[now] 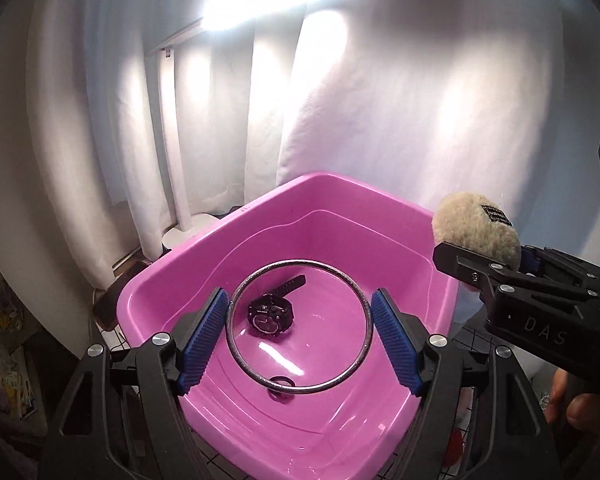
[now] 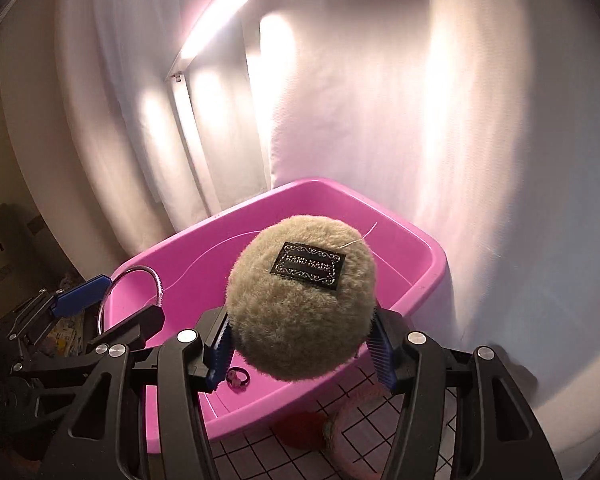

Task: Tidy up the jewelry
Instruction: 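Carry the metal ring and beige ball with both tools over the tub, then open both tools to drop the ring and ball into the tub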

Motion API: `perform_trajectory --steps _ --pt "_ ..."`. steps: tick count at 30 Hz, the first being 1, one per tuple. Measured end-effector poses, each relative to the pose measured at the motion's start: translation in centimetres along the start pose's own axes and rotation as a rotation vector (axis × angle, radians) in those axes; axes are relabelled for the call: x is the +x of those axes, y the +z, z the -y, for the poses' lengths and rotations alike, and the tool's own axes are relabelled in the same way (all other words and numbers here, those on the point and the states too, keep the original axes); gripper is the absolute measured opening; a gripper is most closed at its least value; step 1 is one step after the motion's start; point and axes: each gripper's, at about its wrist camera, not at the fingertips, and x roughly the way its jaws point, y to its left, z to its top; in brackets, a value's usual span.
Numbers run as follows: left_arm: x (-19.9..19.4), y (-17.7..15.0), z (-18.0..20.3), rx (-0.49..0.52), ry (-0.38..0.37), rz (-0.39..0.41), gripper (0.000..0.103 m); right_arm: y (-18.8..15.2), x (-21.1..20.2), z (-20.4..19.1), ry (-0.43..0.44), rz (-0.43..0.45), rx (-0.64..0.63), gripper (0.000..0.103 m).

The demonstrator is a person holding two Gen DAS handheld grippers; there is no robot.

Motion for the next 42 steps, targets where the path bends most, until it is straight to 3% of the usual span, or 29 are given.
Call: perform_trajectory --steps 12,19,23,32,42 --pt "8.1 1.1 -3.9 -0.112 0.048 -0.232 0.071 2.6 11.3 1.3 0.023 -0.274 0.047 0.054" --pt "11.4 1.6 -4.4 -0.119 0.081 -0.386 0.071 3.3 15.8 2.4 -0.009 -0.438 0.074 0.055" --pt "13.1 1.0 -4.8 -0.15 0.056 -0.495 0.072 3.5 17.6 3.0 -0.017 -0.507 0.108 0.055" --pt "14.2 0.4 -5.1 -0.155 0.039 -0.573 0.073 3.7 20.1 2.7 -0.045 -0.586 0.107 0.059" --pt "13.7 0.4 -4.8 -0.139 0.038 -0.557 0.082 3.9 21.3 2.5 -0.061 -0.604 0.11 0.066"
